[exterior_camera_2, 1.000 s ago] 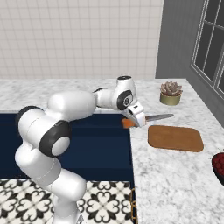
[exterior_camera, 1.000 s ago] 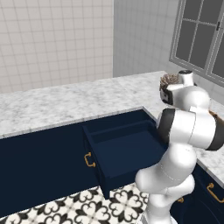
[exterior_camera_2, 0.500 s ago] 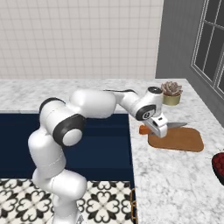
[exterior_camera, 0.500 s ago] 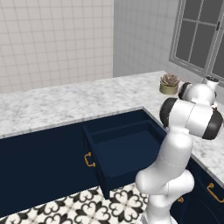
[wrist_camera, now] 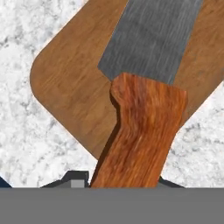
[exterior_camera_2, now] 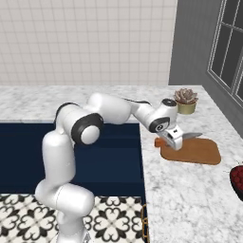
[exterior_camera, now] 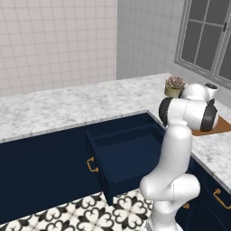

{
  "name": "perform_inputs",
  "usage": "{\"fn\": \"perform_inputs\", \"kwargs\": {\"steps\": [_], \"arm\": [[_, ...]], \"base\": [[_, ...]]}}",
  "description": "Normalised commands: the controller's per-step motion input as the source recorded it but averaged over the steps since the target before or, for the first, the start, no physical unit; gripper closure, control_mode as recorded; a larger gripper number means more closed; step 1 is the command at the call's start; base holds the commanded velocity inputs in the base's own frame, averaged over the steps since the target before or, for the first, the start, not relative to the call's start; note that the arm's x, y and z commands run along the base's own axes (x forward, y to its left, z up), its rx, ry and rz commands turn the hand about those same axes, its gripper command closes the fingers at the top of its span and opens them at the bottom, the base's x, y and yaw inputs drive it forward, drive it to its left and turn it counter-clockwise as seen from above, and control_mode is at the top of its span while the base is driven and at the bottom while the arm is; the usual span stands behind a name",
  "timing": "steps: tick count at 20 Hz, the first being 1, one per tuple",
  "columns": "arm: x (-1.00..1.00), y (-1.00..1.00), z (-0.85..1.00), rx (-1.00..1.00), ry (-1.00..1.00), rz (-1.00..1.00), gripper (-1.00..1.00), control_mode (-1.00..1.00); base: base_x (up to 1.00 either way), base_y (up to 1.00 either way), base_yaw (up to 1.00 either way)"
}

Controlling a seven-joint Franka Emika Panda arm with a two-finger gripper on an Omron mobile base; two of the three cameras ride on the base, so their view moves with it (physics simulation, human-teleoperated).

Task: Pick up the knife from the drawer and place it on the cutting board. Then place the meat from the plate to the cutting board.

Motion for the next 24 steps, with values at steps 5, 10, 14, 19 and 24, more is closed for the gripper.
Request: {"fn": "perform_inputs", "kwargs": {"steps": [5,10,14,19,24], "arm": [[0.24,-0.52,-0.31,0.00,0.02,-0.03,1.00,-1.00],[0.32,-0.17,-0.18,0.01,0.01,-0.02,-1.00,-1.00],[0.08,0.00,0.00,0.00,-0.01,0.00,-1.00,-1.00],[-0.33,0.21,0.17,0.00,-0.04,0.00,-1.00,-1.00],[-1.00,1.00,0.68,-0.08,-0.27,0.01,-1.00,-1.00]], "base": [[0.00,0.00,0.00],[0.00,0.00,0.00],[0.00,0.00,0.00],[0.00,0.00,0.00],[0.00,0.00,0.00]]}}
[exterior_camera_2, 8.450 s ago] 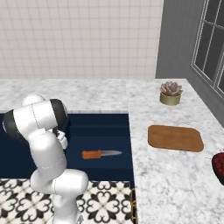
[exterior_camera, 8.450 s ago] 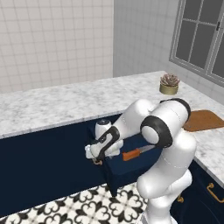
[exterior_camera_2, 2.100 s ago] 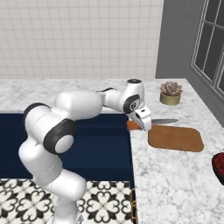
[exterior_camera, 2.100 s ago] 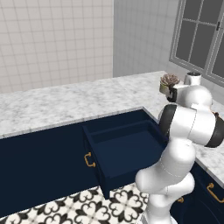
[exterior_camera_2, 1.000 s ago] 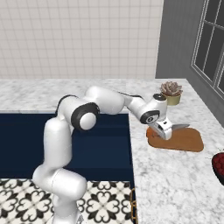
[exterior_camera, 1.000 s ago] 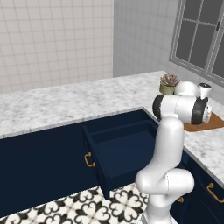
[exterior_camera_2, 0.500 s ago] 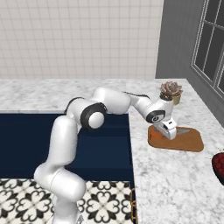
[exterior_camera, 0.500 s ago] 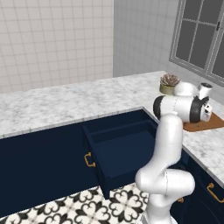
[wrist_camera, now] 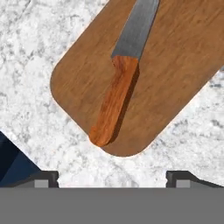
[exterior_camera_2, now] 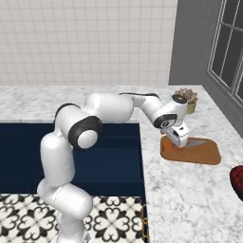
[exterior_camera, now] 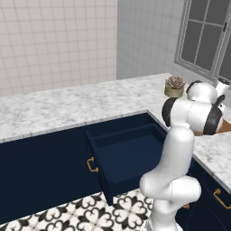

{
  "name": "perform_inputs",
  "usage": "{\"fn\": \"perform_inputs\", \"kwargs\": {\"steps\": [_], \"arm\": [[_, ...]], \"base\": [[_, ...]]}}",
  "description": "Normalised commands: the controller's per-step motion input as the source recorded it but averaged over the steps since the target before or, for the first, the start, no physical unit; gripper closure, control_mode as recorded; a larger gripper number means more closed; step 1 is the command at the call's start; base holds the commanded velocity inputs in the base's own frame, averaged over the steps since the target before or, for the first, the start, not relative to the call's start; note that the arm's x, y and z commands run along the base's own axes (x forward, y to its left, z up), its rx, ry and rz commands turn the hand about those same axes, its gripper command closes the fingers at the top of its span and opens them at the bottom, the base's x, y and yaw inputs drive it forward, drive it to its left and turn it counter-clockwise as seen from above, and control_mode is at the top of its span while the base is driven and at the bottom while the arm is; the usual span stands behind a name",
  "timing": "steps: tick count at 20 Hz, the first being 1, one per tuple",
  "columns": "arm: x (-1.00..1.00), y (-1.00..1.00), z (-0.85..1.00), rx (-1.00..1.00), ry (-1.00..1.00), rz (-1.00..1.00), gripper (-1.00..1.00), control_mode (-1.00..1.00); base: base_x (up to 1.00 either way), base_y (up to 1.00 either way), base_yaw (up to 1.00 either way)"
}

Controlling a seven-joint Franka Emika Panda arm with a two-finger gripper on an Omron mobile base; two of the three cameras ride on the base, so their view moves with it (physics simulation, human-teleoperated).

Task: Pick up the knife from the drawer and place it on the cutting board. Then place the meat from the plate to the cutting board.

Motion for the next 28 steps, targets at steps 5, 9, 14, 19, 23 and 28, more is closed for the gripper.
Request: {"fn": "perform_inputs", "kwargs": {"steps": [5,9,14,19,23,28], "arm": [[-0.98,1.00,0.67,-0.17,-0.17,0.10,-1.00,-1.00],[-0.77,1.00,0.29,-0.13,-0.01,0.18,-1.00,-1.00],[-0.37,1.00,0.21,-0.12,0.00,0.19,-1.00,-1.00],[-0.21,0.82,0.86,-0.09,0.00,0.15,-1.00,-1.00],[-0.09,0.19,0.09,-0.02,0.00,0.02,-1.00,-1.00],[-0.09,-0.05,0.00,0.02,-0.03,0.00,-1.00,-1.00]], "base": [[0.00,0.00,0.00],[0.00,0.00,0.00],[0.00,0.00,0.00],[0.00,0.00,0.00],[0.00,0.00,0.00],[0.00,0.00,0.00]]}}
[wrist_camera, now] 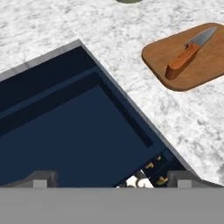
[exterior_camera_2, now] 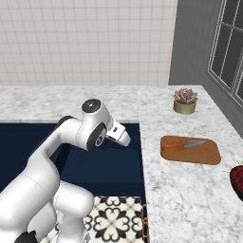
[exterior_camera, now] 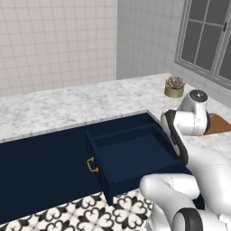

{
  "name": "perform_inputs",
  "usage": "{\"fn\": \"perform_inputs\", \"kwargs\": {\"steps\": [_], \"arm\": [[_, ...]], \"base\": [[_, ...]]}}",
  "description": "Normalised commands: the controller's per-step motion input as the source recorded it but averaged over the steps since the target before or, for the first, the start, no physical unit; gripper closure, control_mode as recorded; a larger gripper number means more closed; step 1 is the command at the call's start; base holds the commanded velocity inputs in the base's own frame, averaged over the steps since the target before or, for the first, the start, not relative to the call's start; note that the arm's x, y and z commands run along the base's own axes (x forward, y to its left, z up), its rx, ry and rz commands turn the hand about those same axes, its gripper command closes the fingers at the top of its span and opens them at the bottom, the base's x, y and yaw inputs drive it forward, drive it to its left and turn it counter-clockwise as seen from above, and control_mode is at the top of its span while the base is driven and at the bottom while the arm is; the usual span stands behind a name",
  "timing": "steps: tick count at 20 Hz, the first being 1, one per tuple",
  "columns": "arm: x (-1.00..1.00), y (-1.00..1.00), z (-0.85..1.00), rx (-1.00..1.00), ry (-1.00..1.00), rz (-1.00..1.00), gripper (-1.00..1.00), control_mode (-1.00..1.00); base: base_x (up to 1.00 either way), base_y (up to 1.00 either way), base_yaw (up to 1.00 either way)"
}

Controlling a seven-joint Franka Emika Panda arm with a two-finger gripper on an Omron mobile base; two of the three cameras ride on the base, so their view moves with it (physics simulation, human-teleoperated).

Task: Pick up the knife from the drawer and place it on the cutting board. Then place the meat from the plate to the cutting board.

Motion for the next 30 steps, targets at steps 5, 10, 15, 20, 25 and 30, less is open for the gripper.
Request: {"fn": "perform_inputs", "kwargs": {"steps": [5,10,15,20,25,30], "arm": [[-0.05,0.00,0.00,0.00,0.01,0.00,-1.00,1.00],[0.00,0.00,0.00,0.00,0.00,0.00,-1.00,1.00],[0.00,0.00,0.00,0.00,0.00,0.00,-1.00,1.00],[0.00,0.00,0.00,0.00,0.00,0.00,-1.00,1.00],[0.00,0.00,0.00,0.00,0.00,0.00,-1.00,1.00],[0.00,0.00,0.00,0.00,0.00,0.00,-1.00,1.00]], "base": [[-0.14,0.05,0.00],[-0.82,0.75,-0.34],[-0.44,0.34,-0.89],[-0.05,0.04,-1.00],[-0.13,-0.03,-0.95],[-0.27,-0.45,-0.78]]}}
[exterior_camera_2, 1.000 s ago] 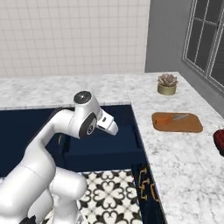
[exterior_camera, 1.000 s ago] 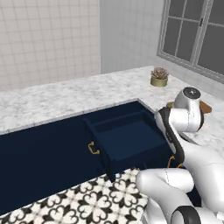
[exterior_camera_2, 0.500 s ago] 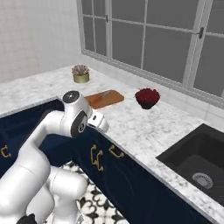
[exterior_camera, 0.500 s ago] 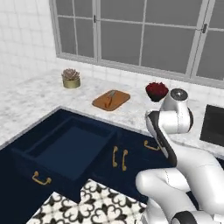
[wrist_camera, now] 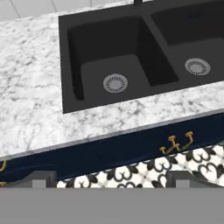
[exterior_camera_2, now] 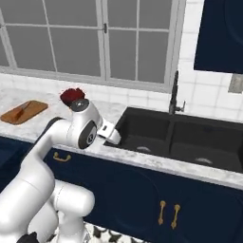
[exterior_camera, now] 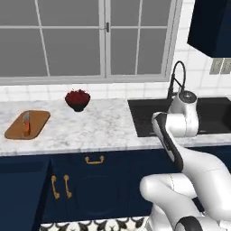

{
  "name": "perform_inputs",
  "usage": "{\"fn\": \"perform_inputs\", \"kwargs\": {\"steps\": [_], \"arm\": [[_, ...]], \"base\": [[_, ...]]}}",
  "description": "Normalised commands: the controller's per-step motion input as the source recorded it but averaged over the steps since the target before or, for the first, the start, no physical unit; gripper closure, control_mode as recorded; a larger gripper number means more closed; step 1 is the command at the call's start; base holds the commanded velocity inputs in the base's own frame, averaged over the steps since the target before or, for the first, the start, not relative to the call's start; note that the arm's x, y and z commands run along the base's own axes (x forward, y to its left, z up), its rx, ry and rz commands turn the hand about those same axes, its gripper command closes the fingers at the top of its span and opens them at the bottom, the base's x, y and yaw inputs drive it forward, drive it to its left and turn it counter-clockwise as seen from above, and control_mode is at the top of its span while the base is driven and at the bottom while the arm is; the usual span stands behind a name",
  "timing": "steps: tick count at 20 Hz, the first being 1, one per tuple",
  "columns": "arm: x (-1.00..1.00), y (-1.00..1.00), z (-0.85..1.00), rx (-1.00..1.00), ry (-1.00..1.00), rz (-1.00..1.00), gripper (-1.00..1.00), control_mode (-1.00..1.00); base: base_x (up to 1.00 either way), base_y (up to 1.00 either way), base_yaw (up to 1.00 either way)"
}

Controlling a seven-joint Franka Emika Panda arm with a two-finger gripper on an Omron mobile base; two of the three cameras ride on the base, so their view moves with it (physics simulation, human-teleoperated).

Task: Pick up the knife from the drawer and place it on the cutting board. Then place the meat from the plate to the cutting board.

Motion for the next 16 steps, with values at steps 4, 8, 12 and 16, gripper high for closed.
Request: {"fn": "perform_inputs", "kwargs": {"steps": [4,8,12,16], "arm": [[0.00,0.00,0.00,0.00,0.00,0.00,-1.00,1.00],[0.00,0.00,0.00,0.00,0.00,0.00,-1.00,1.00],[0.00,0.00,0.00,0.00,0.00,0.00,-1.00,1.00],[0.00,0.00,0.00,0.00,0.00,0.00,-1.00,1.00]], "base": [[-0.16,-0.47,-0.80],[-0.06,-0.69,-0.76],[0.01,-0.94,-0.56],[0.16,-1.00,-0.06]]}}
